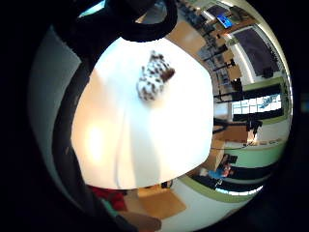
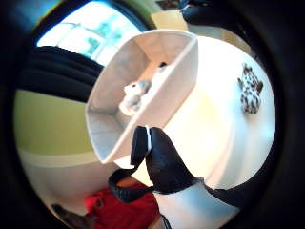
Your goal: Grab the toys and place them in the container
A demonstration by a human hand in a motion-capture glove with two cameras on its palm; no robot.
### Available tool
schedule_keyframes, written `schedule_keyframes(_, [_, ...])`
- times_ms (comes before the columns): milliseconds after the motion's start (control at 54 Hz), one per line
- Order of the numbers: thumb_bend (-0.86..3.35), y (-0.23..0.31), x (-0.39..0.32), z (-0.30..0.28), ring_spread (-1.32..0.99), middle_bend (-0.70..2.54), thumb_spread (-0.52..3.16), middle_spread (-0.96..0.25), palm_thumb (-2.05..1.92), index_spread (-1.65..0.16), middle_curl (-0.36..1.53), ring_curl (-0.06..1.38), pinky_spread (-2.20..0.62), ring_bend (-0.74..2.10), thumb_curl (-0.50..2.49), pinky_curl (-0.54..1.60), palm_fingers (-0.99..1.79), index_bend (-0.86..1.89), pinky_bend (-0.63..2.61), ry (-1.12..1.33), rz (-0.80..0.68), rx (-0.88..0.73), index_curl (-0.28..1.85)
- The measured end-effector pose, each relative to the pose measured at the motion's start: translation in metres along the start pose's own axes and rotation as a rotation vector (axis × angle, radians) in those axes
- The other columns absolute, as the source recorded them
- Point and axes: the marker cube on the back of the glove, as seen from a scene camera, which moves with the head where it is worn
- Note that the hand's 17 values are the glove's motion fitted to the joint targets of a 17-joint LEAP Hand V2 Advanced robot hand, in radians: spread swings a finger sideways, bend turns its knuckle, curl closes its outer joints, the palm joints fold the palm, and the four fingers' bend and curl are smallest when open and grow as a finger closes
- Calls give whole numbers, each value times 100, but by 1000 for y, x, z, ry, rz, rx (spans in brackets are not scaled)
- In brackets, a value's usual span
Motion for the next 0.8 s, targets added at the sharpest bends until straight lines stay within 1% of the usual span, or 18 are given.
schedule_keyframes(111, [-4,9,22,11,-11,23,111,-14,-4,-38,47,29,5,24,35,29,-2,18,72,22,102,-25,39])
schedule_keyframes(204, [-4,26,41,25,-10,21,111,-13,-4,-38,46,29,5,21,33,29,-3,18,70,19,46,-68,39])
schedule_keyframes(241, [-4,32,49,31,-10,20,112,-13,-4,-38,46,29,5,20,32,29,-4,18,69,27,51,-80,39])
schedule_keyframes(333, [-4,36,64,42,-10,18,112,-13,-3,-38,44,28,5,18,31,29,-5,18,67,29,160,-93,38])
schedule_keyframes(389, [-4,37,73,47,-9,18,112,-12,-3,-38,43,28,5,18,31,29,-6,18,67,26,196,-99,38])
schedule_keyframes(574, [-3,28,99,63,-9,18,113,-11,-2,-38,41,27,5,18,30,30,-6,17,66,23,289,-102,37])
schedule_keyframes(648, [-3,26,110,74,-9,18,114,-11,-1,-38,40,27,5,17,30,30,-5,17,66,89,218,-132,37])
schedule_keyframes(667, [-3,24,112,77,-9,18,114,-11,-1,-38,40,27,5,17,30,31,-5,17,66,100,221,-135,37])
schedule_keyframes(741, [-3,11,113,84,-9,18,114,-11,-1,-38,39,26,5,17,30,31,-6,17,65,47,330,-118,36])
schedule_keyframes(797, [-2,4,113,89,-9,18,115,-11,-1,-38,39,26,5,18,30,31,-6,17,65,21,334,-104,36])
